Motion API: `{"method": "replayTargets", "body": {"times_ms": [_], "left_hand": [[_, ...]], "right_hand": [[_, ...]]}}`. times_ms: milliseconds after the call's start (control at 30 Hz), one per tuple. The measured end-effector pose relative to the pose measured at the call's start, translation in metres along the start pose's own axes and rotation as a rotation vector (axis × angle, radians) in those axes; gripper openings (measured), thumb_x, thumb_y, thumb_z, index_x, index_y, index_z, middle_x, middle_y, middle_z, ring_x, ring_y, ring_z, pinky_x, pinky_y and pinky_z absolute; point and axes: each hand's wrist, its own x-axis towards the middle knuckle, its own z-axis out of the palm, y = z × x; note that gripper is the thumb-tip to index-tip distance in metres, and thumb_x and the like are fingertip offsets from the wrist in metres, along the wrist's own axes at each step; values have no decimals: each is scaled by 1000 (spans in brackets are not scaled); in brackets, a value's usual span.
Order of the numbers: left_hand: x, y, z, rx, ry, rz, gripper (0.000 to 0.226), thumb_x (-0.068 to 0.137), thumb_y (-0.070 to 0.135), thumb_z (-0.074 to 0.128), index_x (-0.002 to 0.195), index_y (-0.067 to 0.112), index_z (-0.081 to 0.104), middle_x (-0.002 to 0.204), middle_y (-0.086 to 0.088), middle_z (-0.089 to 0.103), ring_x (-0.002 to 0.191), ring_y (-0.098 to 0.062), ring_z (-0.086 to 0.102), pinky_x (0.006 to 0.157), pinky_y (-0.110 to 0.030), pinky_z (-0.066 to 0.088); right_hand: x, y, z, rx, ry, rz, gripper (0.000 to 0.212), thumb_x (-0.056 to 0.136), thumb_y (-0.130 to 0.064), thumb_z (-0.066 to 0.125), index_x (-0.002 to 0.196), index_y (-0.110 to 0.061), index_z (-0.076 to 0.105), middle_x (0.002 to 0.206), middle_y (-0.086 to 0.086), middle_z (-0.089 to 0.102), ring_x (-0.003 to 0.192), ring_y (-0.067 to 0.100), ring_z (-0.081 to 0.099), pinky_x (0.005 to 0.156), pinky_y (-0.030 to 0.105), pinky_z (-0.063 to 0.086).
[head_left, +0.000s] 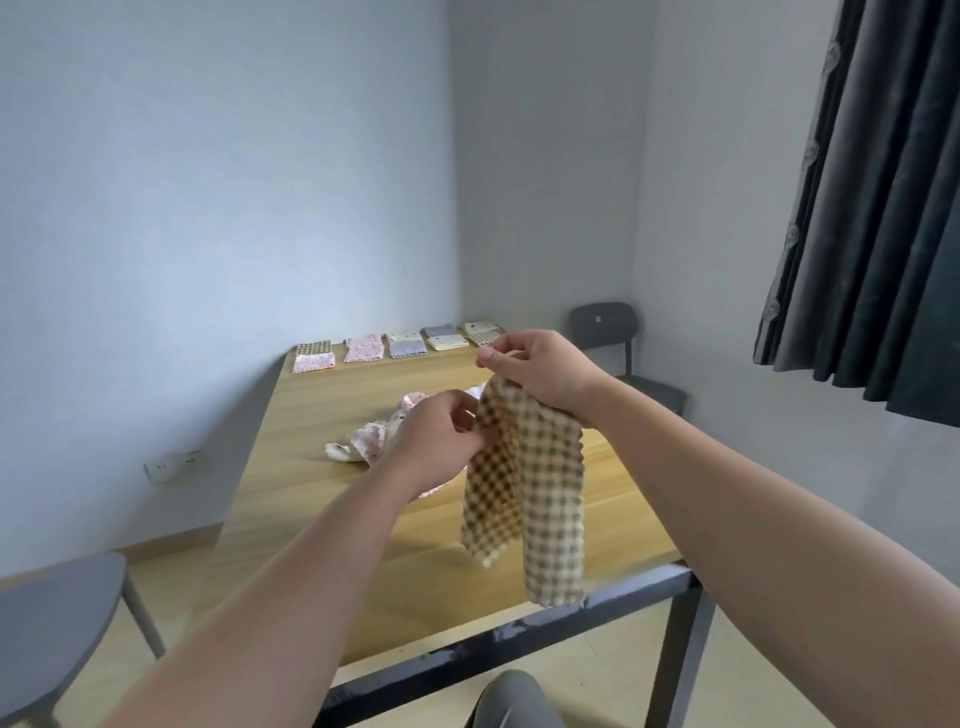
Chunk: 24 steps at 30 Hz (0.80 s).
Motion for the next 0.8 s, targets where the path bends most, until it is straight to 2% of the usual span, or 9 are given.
{"method": "replayTargets", "body": {"times_ms": [67, 133, 200, 300, 367, 433, 500, 633, 800], "left_hand": [[1, -2, -6, 30, 38, -1, 6, 88, 26, 74, 90, 29, 69, 87, 9, 70, 84, -15, 65, 72, -30, 48], [1, -5, -15, -53, 40, -41, 8, 92, 19, 68, 94, 26, 72, 93, 7, 74, 91, -14, 67, 75, -29, 50], [0, -7, -23, -241, 24, -111, 14, 97, 12, 60, 98, 18, 72, 94, -2, 76, 93, -22, 71, 82, -38, 56], [-1, -6, -32, -390, -3, -172, 19, 102, 12, 52, 102, 11, 71, 91, -10, 76, 78, -21, 71, 68, -35, 56], [-3, -7, -33, -355, -42, -154, 16, 100, 28, 61, 106, 15, 69, 96, -6, 76, 83, -19, 72, 70, -32, 54], [-6, -10, -36, -208, -93, -118, 35, 84, 39, 80, 111, 23, 65, 103, 2, 74, 94, -18, 72, 75, -32, 54], [-8, -11, -39, -2, -115, -81, 45, 75, 22, 86, 112, 28, 61, 106, 6, 71, 97, -16, 69, 78, -34, 56], [-12, -15, -51, -28, -148, -120, 40, 80, -5, 68, 107, 24, 67, 106, -5, 73, 95, -23, 69, 83, -40, 59], [-17, -25, -81, -247, -181, -257, 33, 94, -9, 51, 114, 9, 71, 87, -12, 74, 61, -18, 65, 56, -26, 53]], "right_hand": [[0, -1, -4, -31, -11, 22, 37, 93, -50, 67, 99, -14, 72, 48, -18, 50, 44, 4, 40, 58, 26, 39], [1, -4, -9, -36, -51, 39, 35, 89, -51, 71, 98, -17, 71, 49, -19, 54, 43, 3, 44, 57, 24, 40], [1, -5, -13, -56, -154, 55, 33, 81, -52, 79, 96, -23, 73, 63, -14, 66, 53, 5, 56, 59, 25, 48], [2, 1, -15, -247, -352, 109, 34, 67, -47, 91, 92, -33, 73, 82, -9, 71, 76, 14, 69, 68, 34, 60], [4, 7, -13, -407, -416, 123, 31, 62, -46, 94, 84, -34, 74, 87, -8, 74, 86, 19, 71, 78, 39, 61], [4, 9, -10, -448, -427, 121, 28, 64, -46, 93, 82, -32, 77, 88, -8, 75, 92, 18, 70, 84, 37, 57], [3, 10, -8, -392, -410, 141, 24, 69, -41, 91, 86, -30, 79, 90, -7, 76, 94, 18, 69, 87, 34, 55], [-2, 9, -10, -271, -310, 162, 18, 77, -32, 88, 83, -19, 77, 80, -2, 70, 79, 17, 64, 70, 28, 52], [-12, 9, -22, -35, -255, 270, 30, 83, -21, 83, 103, -2, 73, 79, 1, 73, 63, 10, 65, 51, 20, 49]]}}
